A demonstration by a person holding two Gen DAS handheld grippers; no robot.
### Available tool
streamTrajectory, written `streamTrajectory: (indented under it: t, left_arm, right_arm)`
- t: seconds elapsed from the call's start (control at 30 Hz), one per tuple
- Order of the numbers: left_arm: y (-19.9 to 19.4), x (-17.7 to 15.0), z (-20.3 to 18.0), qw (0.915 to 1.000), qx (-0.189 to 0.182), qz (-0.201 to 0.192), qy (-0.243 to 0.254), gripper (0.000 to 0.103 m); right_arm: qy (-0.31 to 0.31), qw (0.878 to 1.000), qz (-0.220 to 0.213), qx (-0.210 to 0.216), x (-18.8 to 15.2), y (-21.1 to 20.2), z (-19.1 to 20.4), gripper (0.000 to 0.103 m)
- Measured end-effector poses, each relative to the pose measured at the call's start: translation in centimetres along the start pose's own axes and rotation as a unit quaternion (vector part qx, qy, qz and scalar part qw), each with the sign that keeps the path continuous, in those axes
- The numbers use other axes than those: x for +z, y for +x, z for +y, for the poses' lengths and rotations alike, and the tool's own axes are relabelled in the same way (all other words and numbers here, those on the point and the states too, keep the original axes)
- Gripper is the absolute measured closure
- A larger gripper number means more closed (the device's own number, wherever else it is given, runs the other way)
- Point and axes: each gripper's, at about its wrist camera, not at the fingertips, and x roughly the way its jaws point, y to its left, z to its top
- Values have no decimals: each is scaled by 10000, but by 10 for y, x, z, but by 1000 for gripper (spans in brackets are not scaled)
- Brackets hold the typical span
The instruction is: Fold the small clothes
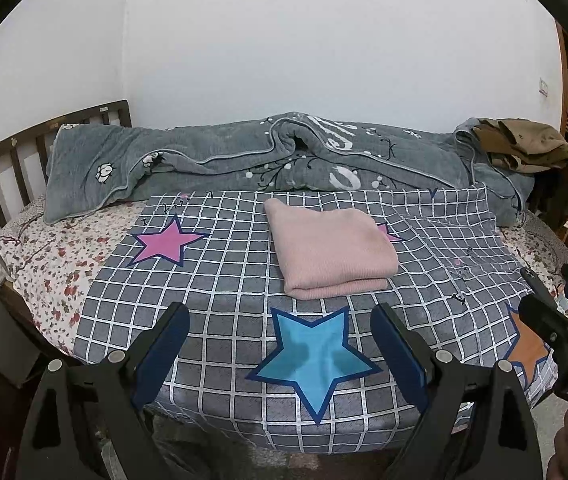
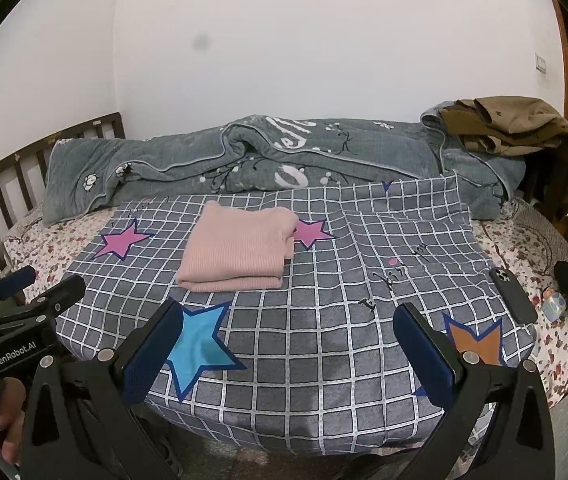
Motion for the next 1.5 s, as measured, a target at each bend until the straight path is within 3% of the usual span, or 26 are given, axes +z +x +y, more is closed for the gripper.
streamTrajectory:
  t: [1.5]
  left_arm:
    - [-3,10,1,10000,-13,-24,-41,11]
  right_arm:
    - [117,9999,-6,54,1,-4,-3,0]
